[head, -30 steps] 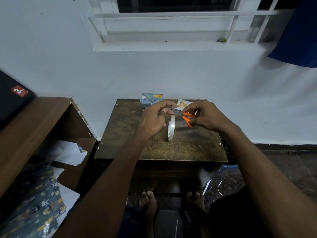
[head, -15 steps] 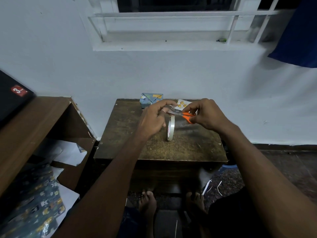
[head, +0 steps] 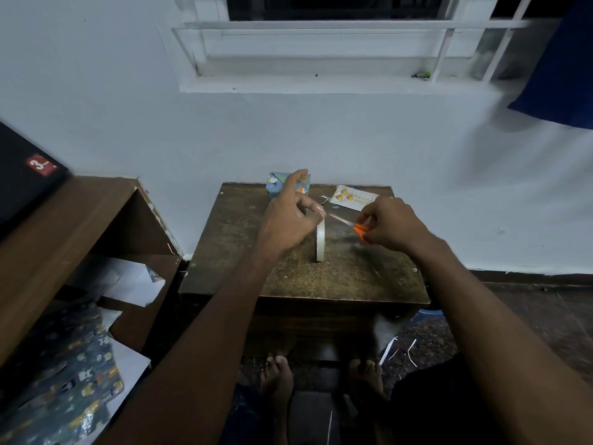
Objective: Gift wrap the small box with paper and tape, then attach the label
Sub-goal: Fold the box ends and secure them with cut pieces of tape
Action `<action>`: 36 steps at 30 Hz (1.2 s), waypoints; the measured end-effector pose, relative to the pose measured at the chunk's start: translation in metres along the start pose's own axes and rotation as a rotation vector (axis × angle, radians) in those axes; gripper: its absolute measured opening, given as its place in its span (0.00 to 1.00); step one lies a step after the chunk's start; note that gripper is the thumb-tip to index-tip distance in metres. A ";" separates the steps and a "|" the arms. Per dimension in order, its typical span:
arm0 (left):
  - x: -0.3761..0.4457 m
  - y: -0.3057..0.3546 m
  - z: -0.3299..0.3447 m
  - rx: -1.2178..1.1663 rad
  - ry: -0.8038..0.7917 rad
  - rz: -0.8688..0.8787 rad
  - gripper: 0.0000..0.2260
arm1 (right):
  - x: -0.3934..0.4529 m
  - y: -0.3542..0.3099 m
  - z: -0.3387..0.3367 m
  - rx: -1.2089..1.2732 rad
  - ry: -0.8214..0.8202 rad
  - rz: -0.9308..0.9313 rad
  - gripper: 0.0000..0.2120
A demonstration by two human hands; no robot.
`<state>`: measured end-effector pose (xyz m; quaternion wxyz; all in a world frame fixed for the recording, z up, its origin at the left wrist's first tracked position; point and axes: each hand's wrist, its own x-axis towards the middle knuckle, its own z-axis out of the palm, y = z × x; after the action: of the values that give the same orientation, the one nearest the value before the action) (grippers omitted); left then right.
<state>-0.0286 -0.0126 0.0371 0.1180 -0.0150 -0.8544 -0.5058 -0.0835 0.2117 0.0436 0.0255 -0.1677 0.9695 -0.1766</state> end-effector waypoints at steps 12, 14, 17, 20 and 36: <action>-0.002 0.005 -0.002 -0.179 -0.141 0.046 0.38 | -0.007 -0.024 0.018 -0.284 -0.055 0.022 0.08; -0.003 0.006 -0.002 -0.182 -0.165 0.090 0.39 | -0.007 -0.024 0.017 -0.267 -0.019 0.044 0.10; -0.002 0.005 -0.002 -0.200 -0.198 0.143 0.39 | -0.005 -0.022 0.009 0.004 0.066 0.024 0.17; 0.000 0.004 0.000 -0.222 -0.235 0.167 0.40 | -0.013 -0.028 -0.009 0.458 -0.073 -0.159 0.24; 0.005 0.003 0.013 -0.415 0.088 -0.040 0.39 | -0.014 -0.030 -0.008 0.851 0.025 -0.125 0.08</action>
<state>-0.0352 -0.0003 0.0348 0.1396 0.0001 -0.7259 -0.6734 -0.0621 0.1928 0.0613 0.0701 -0.1985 0.7984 -0.5642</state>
